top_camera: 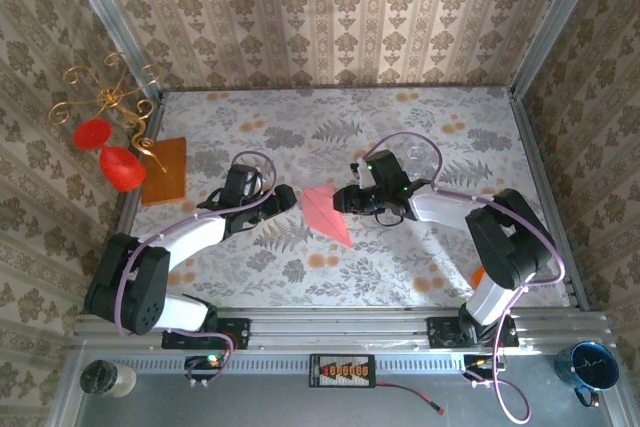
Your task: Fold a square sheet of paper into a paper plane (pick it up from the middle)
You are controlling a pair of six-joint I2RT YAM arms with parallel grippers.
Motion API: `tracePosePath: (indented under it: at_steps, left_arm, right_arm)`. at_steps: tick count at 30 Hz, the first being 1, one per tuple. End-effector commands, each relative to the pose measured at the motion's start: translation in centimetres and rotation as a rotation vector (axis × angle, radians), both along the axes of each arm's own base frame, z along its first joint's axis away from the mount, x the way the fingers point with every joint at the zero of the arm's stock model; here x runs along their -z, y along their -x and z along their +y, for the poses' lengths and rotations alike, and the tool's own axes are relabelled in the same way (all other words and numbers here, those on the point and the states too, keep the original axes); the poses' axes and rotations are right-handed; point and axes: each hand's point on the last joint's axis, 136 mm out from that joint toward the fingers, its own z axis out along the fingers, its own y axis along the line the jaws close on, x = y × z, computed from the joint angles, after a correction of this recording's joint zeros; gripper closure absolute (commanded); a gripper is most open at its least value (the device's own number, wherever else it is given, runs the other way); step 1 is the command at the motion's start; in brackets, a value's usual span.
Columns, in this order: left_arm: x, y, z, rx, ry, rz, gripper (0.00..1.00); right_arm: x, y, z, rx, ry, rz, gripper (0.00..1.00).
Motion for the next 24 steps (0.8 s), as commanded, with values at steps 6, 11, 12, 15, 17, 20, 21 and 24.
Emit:
tracePosePath:
  at_steps: [6, 11, 12, 15, 17, 20, 21, 24]
  left_arm:
    - [-1.5, -1.3, -1.3, 0.014, 0.083, -0.067, 0.00]
    - [-1.5, -1.9, -1.5, 0.024, 0.072, -0.070, 0.00]
    - [-1.6, -2.0, -1.7, 0.029, 0.074, -0.072, 0.00]
    - [-1.8, -2.2, -1.9, 0.046, 0.076, -0.084, 0.00]
    - [-1.8, -2.1, -2.0, 0.051, 0.076, -0.082, 0.00]
    - [-1.9, -2.1, -2.1, 0.058, 0.078, -0.085, 0.00]
    - [-2.0, -2.1, -2.1, 0.060, 0.078, -0.087, 0.00]
    - [-2.1, -2.3, -2.3, 0.063, 0.084, -0.090, 0.00]
  right_arm:
    - [0.3, -1.6, 1.6, -0.083, -0.033, -0.046, 0.59]
    - [0.7, -1.9, 2.0, -0.114, -0.028, -0.048, 0.63]
    - [0.9, -2.0, 2.0, -0.118, -0.023, -0.046, 0.66]
    - [1.2, -1.9, 2.2, -0.143, -0.036, -0.056, 0.69]
    - [1.3, -1.7, 2.4, -0.157, -0.046, -0.052, 0.71]
    - [1.7, -1.4, 2.6, -0.176, -0.054, -0.047, 0.74]
    - [1.7, -1.4, 2.5, -0.178, -0.053, -0.045, 0.75]
    - [2.0, -1.3, 2.6, -0.188, -0.053, -0.039, 0.79]
